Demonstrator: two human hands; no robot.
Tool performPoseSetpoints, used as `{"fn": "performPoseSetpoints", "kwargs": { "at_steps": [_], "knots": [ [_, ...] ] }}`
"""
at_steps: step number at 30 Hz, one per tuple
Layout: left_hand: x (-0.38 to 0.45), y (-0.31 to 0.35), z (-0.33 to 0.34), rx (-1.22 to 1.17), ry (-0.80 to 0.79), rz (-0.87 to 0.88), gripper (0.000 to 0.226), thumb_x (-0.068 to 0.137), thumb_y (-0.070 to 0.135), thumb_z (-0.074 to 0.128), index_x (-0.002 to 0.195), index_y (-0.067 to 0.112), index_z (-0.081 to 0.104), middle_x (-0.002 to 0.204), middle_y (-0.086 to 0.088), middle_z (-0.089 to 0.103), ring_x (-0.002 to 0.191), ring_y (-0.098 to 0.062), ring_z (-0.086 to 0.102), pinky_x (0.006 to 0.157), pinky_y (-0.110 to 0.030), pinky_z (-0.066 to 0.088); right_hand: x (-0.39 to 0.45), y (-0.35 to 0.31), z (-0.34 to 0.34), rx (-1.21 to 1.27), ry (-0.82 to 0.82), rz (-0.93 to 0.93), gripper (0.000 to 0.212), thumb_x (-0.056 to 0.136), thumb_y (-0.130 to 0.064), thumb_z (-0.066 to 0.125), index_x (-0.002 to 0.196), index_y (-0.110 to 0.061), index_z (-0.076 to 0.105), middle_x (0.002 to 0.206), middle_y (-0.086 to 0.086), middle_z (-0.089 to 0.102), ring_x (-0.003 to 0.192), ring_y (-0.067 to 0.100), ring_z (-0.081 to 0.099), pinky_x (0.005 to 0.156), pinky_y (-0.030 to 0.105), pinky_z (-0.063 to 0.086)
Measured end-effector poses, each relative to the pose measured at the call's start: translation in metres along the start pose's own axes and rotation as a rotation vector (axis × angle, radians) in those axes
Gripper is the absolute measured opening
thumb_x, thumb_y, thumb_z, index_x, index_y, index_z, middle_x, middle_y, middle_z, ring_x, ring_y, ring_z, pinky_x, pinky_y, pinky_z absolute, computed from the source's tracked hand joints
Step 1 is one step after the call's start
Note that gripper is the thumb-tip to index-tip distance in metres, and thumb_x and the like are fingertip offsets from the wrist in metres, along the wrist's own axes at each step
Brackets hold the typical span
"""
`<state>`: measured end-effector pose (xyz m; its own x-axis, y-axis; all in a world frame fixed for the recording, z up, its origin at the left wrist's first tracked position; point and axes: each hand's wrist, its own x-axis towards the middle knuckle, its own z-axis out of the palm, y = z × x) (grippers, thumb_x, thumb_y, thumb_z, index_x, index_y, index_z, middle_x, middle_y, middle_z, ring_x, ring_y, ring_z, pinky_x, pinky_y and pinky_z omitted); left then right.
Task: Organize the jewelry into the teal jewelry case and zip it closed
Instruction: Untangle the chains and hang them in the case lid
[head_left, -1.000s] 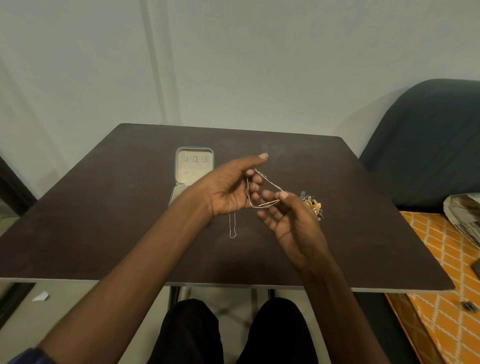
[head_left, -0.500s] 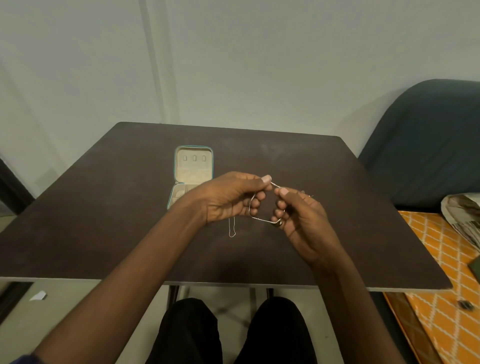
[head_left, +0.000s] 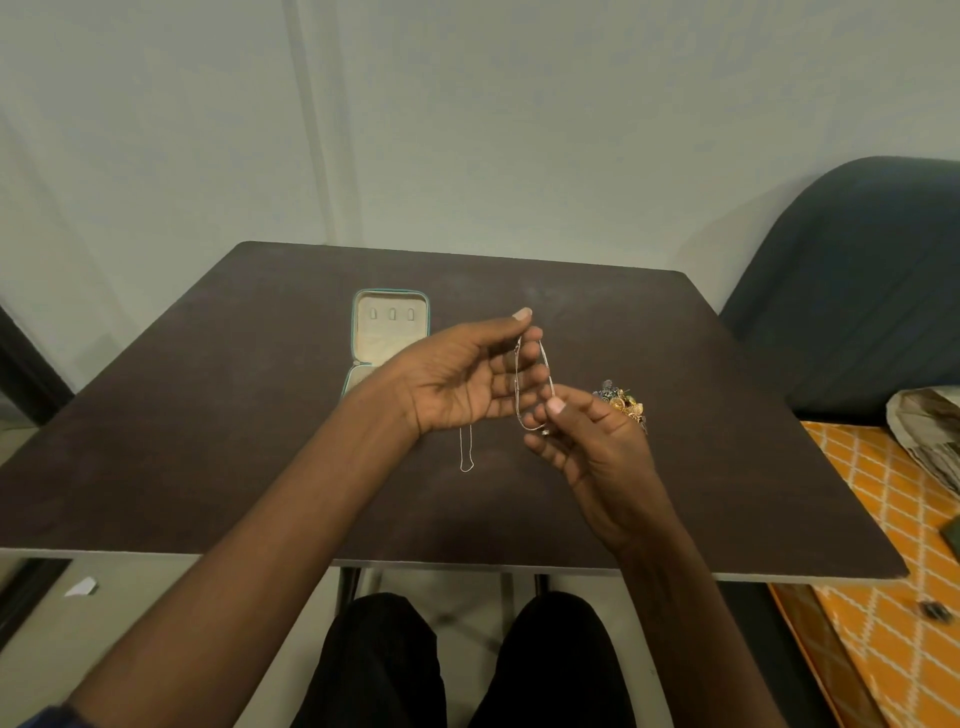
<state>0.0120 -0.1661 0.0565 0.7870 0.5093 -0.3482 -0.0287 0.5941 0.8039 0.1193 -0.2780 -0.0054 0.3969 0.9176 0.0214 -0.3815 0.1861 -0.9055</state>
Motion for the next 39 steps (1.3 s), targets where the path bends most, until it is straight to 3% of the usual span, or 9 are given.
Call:
{"fn": "performPoseSetpoints", "kwargs": {
  "at_steps": [2,7,11,14,17,21,29,35,39],
  "knots": [
    [-0.001,0.002,0.001,0.032,0.012,0.017,0.018,0.086,0.030,0.060,0.077,0.016,0.066,0.061,0.005,0.065,0.063,-0.010,0.066,0.079,-0.031,0.054,0.000,0.000,0.000,-0.042,0.031,-0.030,0.016,0.076,-0.015,0.060,0.091,-0.010,0.066,0.072,-0.001,0.069,0.075,0.011,0.065,0.069,0.023,0.055],
    [-0.002,0.006,0.005,0.104,0.051,0.042,0.016,0.088,0.032,0.059,0.080,0.020,0.067,0.058,0.010,0.062,0.060,-0.005,0.063,0.075,-0.027,0.048,-0.004,-0.003,0.002,-0.187,0.061,-0.136,0.014,0.087,-0.005,0.057,0.092,-0.011,0.068,0.070,-0.001,0.067,0.074,0.013,0.062,0.070,0.025,0.054],
    [-0.001,0.004,0.005,0.086,0.037,0.026,0.015,0.089,0.028,0.058,0.087,0.018,0.068,0.069,0.009,0.070,0.066,-0.005,0.063,0.077,-0.026,0.048,-0.006,-0.003,0.007,-0.462,0.148,-0.313,0.013,0.085,-0.003,0.061,0.091,-0.011,0.069,0.075,0.001,0.067,0.070,0.013,0.061,0.070,0.028,0.053],
    [-0.002,0.001,0.005,0.163,0.043,0.041,0.014,0.089,0.028,0.057,0.094,0.020,0.067,0.079,0.010,0.073,0.069,-0.001,0.063,0.073,-0.024,0.045,-0.005,0.001,0.003,-0.799,0.202,-0.508,0.012,0.085,-0.013,0.064,0.095,-0.013,0.069,0.087,0.001,0.069,0.078,0.013,0.064,0.073,0.034,0.056],
    [-0.002,-0.002,0.009,0.265,0.114,0.098,0.013,0.089,0.028,0.057,0.094,0.022,0.068,0.079,0.013,0.073,0.068,0.001,0.058,0.065,-0.024,0.036,-0.002,0.001,-0.001,-1.070,0.174,-0.705,0.021,0.085,-0.025,0.055,0.096,-0.015,0.070,0.089,-0.002,0.066,0.083,0.010,0.061,0.074,0.029,0.049],
    [-0.002,-0.007,0.010,0.415,0.182,0.224,0.016,0.089,0.033,0.057,0.092,0.024,0.069,0.082,0.015,0.073,0.066,0.003,0.057,0.071,-0.030,0.032,0.001,-0.003,0.003,-1.269,0.139,-0.728,0.027,0.087,-0.027,0.047,0.098,-0.017,0.070,0.088,0.003,0.065,0.083,0.018,0.055,0.074,0.028,0.040],
    [-0.007,-0.013,0.007,0.605,0.186,0.405,0.017,0.089,0.031,0.059,0.099,0.024,0.069,0.085,0.010,0.071,0.087,-0.008,0.060,0.080,-0.031,0.037,0.007,-0.028,0.010,-1.233,0.142,-0.702,0.019,0.085,-0.025,0.055,0.094,-0.019,0.071,0.092,-0.004,0.069,0.088,0.016,0.058,0.078,0.034,0.045],
    [-0.009,-0.014,0.009,0.642,0.189,0.460,0.013,0.090,0.028,0.059,0.095,0.022,0.070,0.082,0.005,0.069,0.083,-0.009,0.060,0.073,-0.026,0.037,0.005,-0.029,0.012,-1.182,0.210,-0.763,0.012,0.085,-0.020,0.062,0.093,-0.020,0.072,0.089,-0.011,0.067,0.084,0.001,0.052,0.075,0.033,0.047],
    [-0.011,-0.016,0.005,0.685,0.154,0.465,0.018,0.090,0.028,0.058,0.098,0.018,0.071,0.077,0.010,0.069,0.078,-0.004,0.056,0.067,-0.022,0.037,0.007,-0.029,0.007,-1.165,0.263,-0.716,0.012,0.084,-0.023,0.066,0.095,-0.025,0.071,0.089,-0.012,0.065,0.084,0.008,0.056,0.073,0.032,0.049]
  ]
}}
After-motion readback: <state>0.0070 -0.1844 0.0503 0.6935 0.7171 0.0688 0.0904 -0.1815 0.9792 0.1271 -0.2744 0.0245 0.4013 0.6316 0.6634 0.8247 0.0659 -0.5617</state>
